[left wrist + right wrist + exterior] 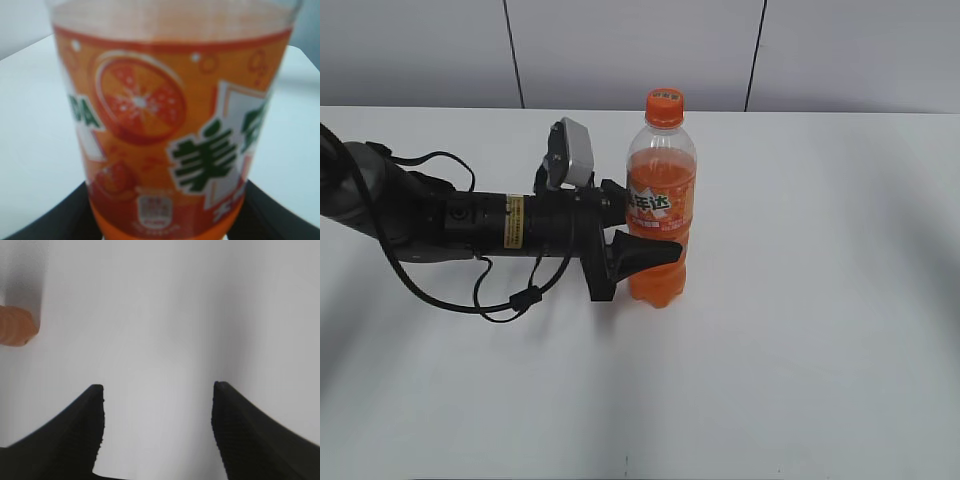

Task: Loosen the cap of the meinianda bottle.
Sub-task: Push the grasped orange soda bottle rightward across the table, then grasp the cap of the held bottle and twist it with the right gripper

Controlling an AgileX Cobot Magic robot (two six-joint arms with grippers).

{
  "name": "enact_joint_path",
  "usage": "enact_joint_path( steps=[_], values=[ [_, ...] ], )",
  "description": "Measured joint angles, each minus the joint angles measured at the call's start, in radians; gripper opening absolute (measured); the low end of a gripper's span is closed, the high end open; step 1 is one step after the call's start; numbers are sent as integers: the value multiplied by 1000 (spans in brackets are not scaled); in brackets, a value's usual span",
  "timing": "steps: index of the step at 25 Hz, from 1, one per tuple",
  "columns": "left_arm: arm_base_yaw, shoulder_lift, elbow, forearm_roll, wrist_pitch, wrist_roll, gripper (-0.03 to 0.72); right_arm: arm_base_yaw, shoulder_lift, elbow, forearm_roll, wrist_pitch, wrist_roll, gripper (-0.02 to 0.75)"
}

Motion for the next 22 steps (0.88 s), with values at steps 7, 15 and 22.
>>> enact_joint_path(
  steps=[7,15,22],
  values=[
    [0,0,0,0,2,0,409,82,110,-133,-4,0,82,502],
    [0,0,-2,-3,6,-35,409,329,213,-270,-7,1,150,502],
    [0,0,-3,-6,10,-51,409,510,350,-424,-35,1,182,500]
  ],
)
